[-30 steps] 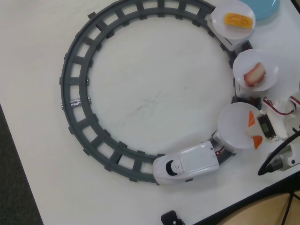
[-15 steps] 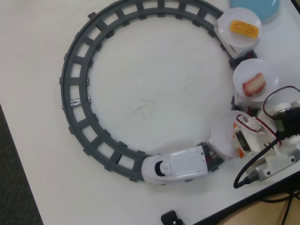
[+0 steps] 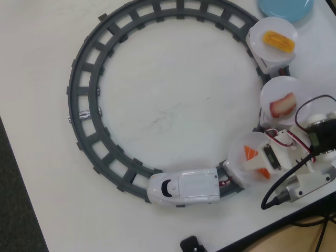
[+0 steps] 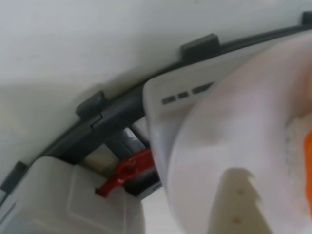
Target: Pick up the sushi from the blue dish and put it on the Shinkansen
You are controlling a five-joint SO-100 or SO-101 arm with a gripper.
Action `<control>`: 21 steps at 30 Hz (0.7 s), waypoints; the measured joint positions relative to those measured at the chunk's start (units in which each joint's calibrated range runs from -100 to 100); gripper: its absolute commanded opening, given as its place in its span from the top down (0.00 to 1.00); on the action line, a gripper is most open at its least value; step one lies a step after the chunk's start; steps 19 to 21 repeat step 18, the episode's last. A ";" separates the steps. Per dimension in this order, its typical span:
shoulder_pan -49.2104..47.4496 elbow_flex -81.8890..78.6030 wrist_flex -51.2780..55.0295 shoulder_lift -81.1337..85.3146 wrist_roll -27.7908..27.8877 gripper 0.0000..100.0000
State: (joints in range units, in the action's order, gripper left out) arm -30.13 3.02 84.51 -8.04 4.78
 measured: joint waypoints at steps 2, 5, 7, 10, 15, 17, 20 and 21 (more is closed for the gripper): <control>1.73 0.90 0.70 1.68 -0.37 0.65; 6.70 4.32 1.66 7.41 -2.51 0.65; 10.63 5.67 3.85 11.96 -3.50 0.65; 17.33 5.31 7.96 18.36 -4.08 0.66; 33.40 -3.51 9.80 29.98 -4.13 0.66; 40.41 -9.46 9.54 35.45 -4.13 0.66; 43.56 -12.61 9.19 38.48 -4.13 0.66; 43.56 -12.61 9.19 38.48 -4.13 0.66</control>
